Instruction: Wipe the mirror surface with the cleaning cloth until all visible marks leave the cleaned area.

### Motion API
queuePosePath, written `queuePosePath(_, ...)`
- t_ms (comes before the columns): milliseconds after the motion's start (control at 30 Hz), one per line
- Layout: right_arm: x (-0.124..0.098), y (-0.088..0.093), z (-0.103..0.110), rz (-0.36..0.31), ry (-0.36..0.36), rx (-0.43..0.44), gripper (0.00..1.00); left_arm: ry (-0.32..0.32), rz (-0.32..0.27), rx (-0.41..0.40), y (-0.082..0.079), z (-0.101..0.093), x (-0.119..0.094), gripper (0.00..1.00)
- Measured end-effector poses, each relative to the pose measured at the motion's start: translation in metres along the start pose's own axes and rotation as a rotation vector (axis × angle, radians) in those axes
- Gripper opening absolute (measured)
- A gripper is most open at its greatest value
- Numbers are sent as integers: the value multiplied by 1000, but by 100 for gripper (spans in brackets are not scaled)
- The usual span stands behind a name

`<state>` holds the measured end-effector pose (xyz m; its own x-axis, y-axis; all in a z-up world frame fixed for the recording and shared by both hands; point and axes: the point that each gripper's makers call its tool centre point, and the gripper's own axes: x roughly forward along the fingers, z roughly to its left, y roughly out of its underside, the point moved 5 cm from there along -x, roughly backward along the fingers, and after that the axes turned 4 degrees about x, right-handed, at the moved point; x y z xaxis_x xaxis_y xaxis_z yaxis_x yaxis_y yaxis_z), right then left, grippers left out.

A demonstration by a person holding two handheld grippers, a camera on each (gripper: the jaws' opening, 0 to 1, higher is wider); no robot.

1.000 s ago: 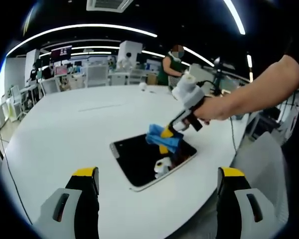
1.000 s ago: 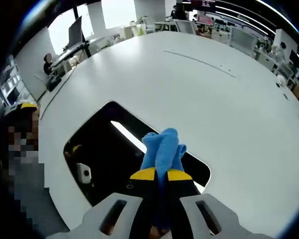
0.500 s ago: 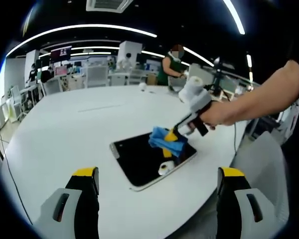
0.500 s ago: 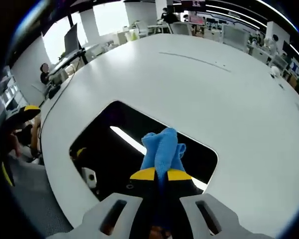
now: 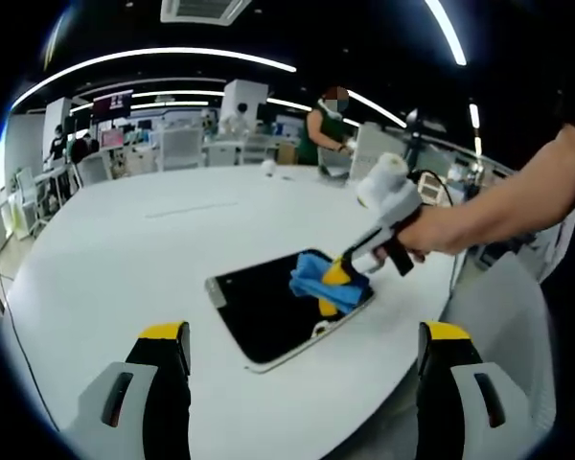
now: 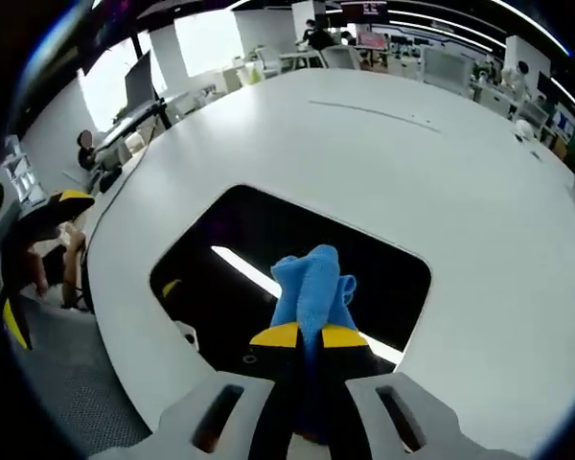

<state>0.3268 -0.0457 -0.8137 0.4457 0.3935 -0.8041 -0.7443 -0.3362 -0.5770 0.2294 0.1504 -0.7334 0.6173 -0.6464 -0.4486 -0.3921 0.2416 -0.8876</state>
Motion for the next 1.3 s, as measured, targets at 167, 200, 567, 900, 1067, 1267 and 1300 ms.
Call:
queuePosePath(167, -4, 6, 5, -3, -2, -2, 1, 4, -1, 3, 0, 1, 1, 99)
queuePosePath(200, -5, 7, 5, -3, -3, -1, 1, 6, -1, 3, -1, 0, 1, 99)
queuePosePath(567, -12, 18, 13, -7, -10, -5, 1, 24, 7, 10, 0, -3, 2, 99)
queuePosePath(900, -17, 27, 18, -4, -13, -2, 1, 30, 10, 13, 1, -3, 1, 99)
queuePosePath(1067, -22, 35, 24, -2, -18, 0, 1, 30, 14, 13, 4, -1, 1, 99)
queuePosePath(1267, -25, 40, 27, -3, -28, 11, 1, 35, 16, 14, 4, -1, 2, 99)
queuePosePath(1300, -25, 41, 27, -1, -30, 15, 1, 36, 16, 16, 4, -2, 2, 99)
